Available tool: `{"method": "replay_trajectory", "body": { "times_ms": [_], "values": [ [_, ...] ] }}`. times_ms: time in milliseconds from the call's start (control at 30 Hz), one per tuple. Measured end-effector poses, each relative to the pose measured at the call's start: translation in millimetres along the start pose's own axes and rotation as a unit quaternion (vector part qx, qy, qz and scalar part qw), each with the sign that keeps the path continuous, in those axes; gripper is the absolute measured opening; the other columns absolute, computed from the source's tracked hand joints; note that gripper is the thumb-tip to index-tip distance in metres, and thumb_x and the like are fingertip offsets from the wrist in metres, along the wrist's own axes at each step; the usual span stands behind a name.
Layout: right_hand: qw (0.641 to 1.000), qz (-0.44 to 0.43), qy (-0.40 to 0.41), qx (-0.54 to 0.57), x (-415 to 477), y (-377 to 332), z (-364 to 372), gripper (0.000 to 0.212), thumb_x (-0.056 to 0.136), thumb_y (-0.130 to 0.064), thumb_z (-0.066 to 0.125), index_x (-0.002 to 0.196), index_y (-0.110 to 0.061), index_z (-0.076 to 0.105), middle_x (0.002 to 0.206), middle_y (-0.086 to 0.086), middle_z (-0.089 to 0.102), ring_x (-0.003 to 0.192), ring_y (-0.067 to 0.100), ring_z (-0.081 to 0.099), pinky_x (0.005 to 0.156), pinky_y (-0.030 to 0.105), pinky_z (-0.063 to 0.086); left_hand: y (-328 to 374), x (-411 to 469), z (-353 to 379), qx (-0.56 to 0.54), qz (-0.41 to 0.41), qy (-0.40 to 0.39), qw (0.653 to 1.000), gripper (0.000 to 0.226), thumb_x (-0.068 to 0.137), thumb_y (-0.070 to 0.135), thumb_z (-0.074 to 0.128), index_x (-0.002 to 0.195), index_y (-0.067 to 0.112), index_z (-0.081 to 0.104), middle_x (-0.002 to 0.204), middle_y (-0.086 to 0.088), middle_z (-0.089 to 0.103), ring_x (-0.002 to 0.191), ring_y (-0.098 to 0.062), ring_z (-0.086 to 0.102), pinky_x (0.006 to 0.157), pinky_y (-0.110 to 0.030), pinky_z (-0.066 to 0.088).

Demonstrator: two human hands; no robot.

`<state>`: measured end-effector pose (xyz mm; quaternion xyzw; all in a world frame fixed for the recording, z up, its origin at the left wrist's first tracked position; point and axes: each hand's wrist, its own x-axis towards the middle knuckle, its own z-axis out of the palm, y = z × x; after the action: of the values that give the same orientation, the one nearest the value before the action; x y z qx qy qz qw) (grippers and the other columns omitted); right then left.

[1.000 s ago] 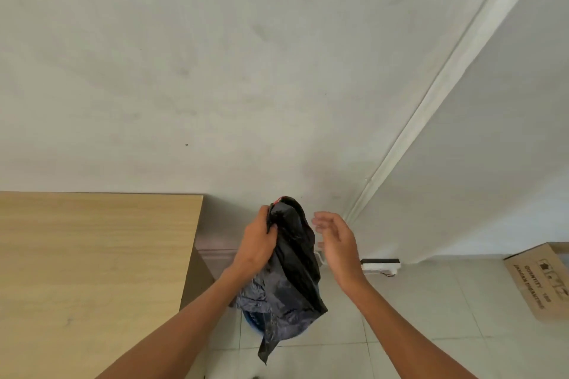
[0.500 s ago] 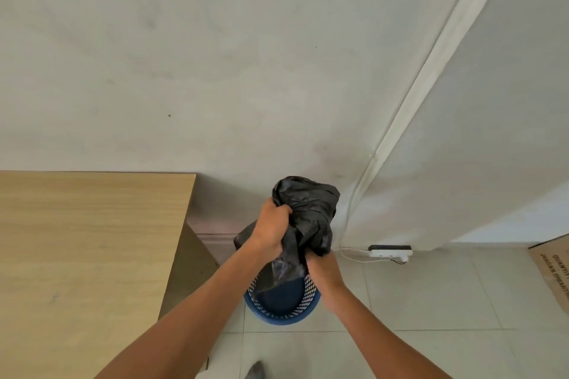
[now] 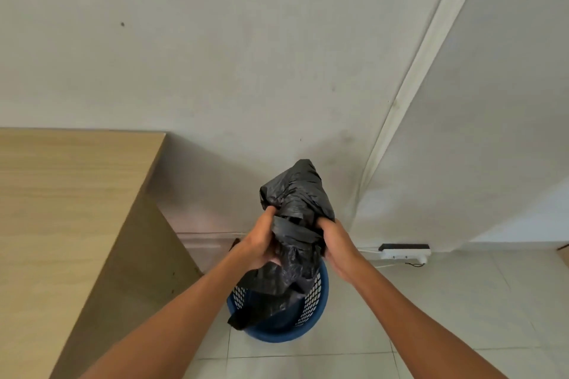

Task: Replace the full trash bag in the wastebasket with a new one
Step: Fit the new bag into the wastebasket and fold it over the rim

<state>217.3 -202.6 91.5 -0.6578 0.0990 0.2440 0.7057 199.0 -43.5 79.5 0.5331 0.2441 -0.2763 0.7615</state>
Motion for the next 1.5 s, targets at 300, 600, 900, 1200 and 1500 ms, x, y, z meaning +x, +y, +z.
{"method": "replay_trajectory", "body": {
  "times_ms": [300,600,900,1200,1500],
  "values": [
    [0.998,-0.055,-0.015,0.017,86,151,-10,0.035,0.097,-0.018,0.045,0.118,-0.008,0.07,0.115,0.01,0.073,0.111,0.025,0.068,0.099,0.042,0.051,-140,117,-40,-0.037,0.046,-0.054,0.997,0.051,0.106,0.047,0.026,0.122,0.013,0.061,0.119,-0.017,0.066,0.101,-0.034,0.067,0.077,-0.058,0.057],
    [0.96,-0.159,0.033,-0.227,91,186,-14,0.014,0.098,-0.023,0.053,0.104,-0.024,0.065,0.099,-0.002,0.069,0.09,0.011,0.064,0.081,0.031,0.052,-136,118,-83,0.075,0.177,0.117,0.974,0.026,0.105,0.034,0.039,0.112,0.018,0.059,0.114,-0.009,0.061,0.091,-0.027,0.058,0.072,-0.032,0.045],
    [0.869,-0.127,0.026,-0.477,95,141,-54,0.022,0.087,-0.016,0.069,0.103,-0.015,0.054,0.089,0.004,0.06,0.079,0.019,0.057,0.062,0.025,0.045,-91,95,-112,0.165,0.333,0.114,0.921,0.044,0.092,0.033,0.07,0.129,0.014,0.056,0.122,-0.006,0.068,0.106,-0.023,0.068,0.086,-0.036,0.059],
    [0.77,-0.414,0.077,-0.48,48,103,-11,0.086,0.085,-0.063,0.063,0.154,-0.028,0.026,0.151,0.0,0.044,0.137,0.018,0.043,0.109,0.042,0.04,-80,92,-94,0.12,0.371,0.022,0.921,0.055,0.088,0.049,0.067,0.125,0.009,0.058,0.114,-0.014,0.071,0.097,-0.025,0.068,0.089,-0.044,0.057],
    [0.777,-0.327,0.106,-0.528,71,122,-31,0.024,0.097,-0.025,0.048,0.12,-0.023,0.053,0.099,0.003,0.068,0.08,0.021,0.062,0.065,0.033,0.05,-84,94,-113,0.157,0.36,0.176,0.903,0.027,0.106,0.031,0.043,0.117,0.013,0.06,0.107,-0.011,0.071,0.096,-0.026,0.069,0.077,-0.038,0.06]
  ]
}}
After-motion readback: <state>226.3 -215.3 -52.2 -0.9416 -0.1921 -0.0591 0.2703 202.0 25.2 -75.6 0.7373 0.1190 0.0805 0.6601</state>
